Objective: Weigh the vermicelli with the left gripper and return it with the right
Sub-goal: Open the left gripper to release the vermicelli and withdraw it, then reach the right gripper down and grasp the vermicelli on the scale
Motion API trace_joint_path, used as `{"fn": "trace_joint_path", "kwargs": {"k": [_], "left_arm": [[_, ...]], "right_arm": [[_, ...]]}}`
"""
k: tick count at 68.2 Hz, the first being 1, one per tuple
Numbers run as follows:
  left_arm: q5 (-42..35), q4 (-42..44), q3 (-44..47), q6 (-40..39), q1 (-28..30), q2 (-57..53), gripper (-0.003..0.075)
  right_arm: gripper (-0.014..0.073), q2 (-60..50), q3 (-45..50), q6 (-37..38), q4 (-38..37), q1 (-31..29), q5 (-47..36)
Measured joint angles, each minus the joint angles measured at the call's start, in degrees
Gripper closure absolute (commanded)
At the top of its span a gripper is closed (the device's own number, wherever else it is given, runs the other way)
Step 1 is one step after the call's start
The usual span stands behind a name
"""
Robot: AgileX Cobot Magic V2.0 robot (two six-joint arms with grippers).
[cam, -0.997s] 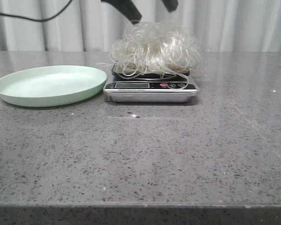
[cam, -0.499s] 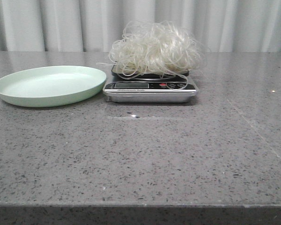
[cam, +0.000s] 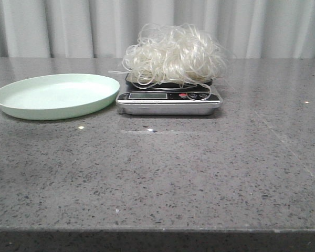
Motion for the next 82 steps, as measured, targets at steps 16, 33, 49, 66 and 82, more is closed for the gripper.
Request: {"fn": "trace_joint_path", "kwargs": {"k": [16,33,49,66,82], "left_arm": [[-7.36,1.01,16.18,0.0,0.0,-19.72,0.0544],[-11.93,3.76,29.98,0.0,0.0,-35.77,0.0594],[-18.85,3.78,34.09,0.0,0.0,-38.41,0.0594],[-19.5,3.78,34.09,0.0,0.0,-38.54,0.0594],[-19.67,3.78,34.22,0.0,0.0,-38.58,0.0594]], "right_arm": [[0.0436,0.0,0.0,0.0,0.0,0.0,0.0],[0.0436,0.0,0.0,0.0,0.0,0.0,0.0],[0.0436,0.0,0.0,0.0,0.0,0.0,0.0],[0.0436,0.0,0.0,0.13,0.0,0.0,-4.57],[0.0436,6.88,-13.3,0.54,0.21,0.12,6.86]]}}
